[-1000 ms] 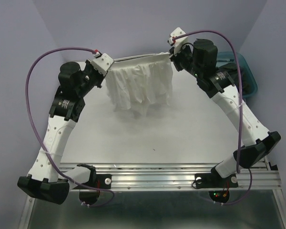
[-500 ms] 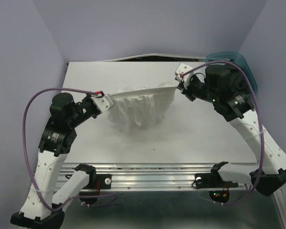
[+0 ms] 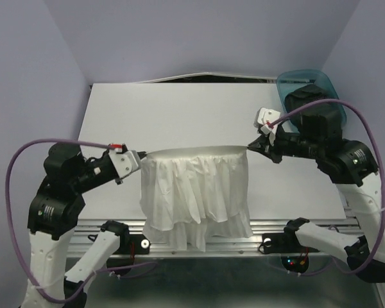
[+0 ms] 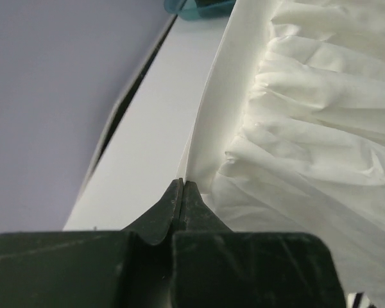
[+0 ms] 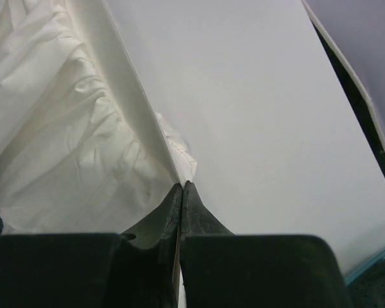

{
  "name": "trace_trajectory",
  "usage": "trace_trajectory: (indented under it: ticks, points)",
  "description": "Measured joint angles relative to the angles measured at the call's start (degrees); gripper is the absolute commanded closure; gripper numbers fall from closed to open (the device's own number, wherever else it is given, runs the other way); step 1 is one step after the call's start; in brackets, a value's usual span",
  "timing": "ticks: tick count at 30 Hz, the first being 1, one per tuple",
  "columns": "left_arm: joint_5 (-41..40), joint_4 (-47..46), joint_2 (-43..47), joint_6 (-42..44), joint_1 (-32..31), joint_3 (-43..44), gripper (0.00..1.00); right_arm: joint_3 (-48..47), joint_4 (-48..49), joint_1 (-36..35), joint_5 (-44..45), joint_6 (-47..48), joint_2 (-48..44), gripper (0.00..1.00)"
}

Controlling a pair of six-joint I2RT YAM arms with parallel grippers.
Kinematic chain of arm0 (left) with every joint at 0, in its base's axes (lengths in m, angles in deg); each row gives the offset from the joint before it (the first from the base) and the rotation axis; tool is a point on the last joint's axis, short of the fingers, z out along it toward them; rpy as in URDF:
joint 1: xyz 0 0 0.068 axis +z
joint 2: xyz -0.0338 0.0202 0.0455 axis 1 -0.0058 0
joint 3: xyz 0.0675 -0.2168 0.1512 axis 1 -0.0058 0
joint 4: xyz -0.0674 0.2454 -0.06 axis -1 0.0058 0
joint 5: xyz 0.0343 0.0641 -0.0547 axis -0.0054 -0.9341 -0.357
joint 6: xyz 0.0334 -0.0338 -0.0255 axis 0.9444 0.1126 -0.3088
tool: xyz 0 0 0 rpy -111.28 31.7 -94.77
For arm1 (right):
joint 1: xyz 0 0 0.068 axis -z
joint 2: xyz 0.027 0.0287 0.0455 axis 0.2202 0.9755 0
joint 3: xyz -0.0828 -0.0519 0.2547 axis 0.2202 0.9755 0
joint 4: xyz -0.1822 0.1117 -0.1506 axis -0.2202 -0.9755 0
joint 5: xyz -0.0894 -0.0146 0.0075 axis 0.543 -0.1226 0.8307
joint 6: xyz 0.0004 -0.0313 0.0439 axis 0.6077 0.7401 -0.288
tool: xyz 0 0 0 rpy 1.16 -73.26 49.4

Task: Fold and stack the skirts
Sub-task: Flatten the skirt out

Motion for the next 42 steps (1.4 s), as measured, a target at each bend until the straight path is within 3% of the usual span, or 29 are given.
trace_trajectory:
  ticks: [4, 7, 9, 11, 18, 25, 30, 36, 39, 42]
  points:
    - [-5.4, -2.9, -6.0, -5.9, 0.0, -8.2, 1.0, 12.5, 4.9, 0.0, 0.9, -0.7, 0.7, 0.99]
    - [-10.5, -5.7, -18.2, -10.3, 0.0, -12.6, 1.0, 17.9, 8.5, 0.2, 3.2, -2.1, 11.1, 0.99]
    - [-14.6, -9.9, -27.5, -13.2, 0.1, -16.0, 1.0, 18.5, 11.3, 0.5, 5.1, -3.3, 19.2, 0.99]
    - [-17.4, -12.1, -31.2, -15.5, 0.2, -19.0, 1.0, 18.9, 13.7, 0.7, 6.8, -4.6, 24.3, 0.99]
    - [-23.6, -20.8, -33.0, -22.1, 0.1, -19.0, 1.0, 18.9, 22.1, 0.7, 14.0, -5.0, 25.3, 0.99]
    - [-26.2, -26.9, -44.2, -25.7, 0.1, -16.7, 1.0, 16.6, 27.6, 0.7, 20.3, -4.9, 34.4, 0.99]
    - [-29.9, -26.8, -51.4, -24.3, 0.0, -6.3, 1.0, 4.0, 28.5, 2.6, 23.7, -4.8, 44.0, 0.99]
    - [-33.7, -30.7, -66.4, -22.7, 1.9, 23.4, 1.0, -18.3, 37.8, 7.5, 28.4, -4.5, 54.0, 0.99]
    - [-34.2, -35.3, -69.0, -20.2, 2.7, 30.3, 1.0, -20.1, 48.0, 8.0, 29.6, -3.3, 54.2, 0.99]
    - [-34.7, -43.2, -67.2, -15.5, 2.8, 27.6, 1.0, -13.0, 62.1, 7.6, 29.1, -0.5, 51.8, 0.99]
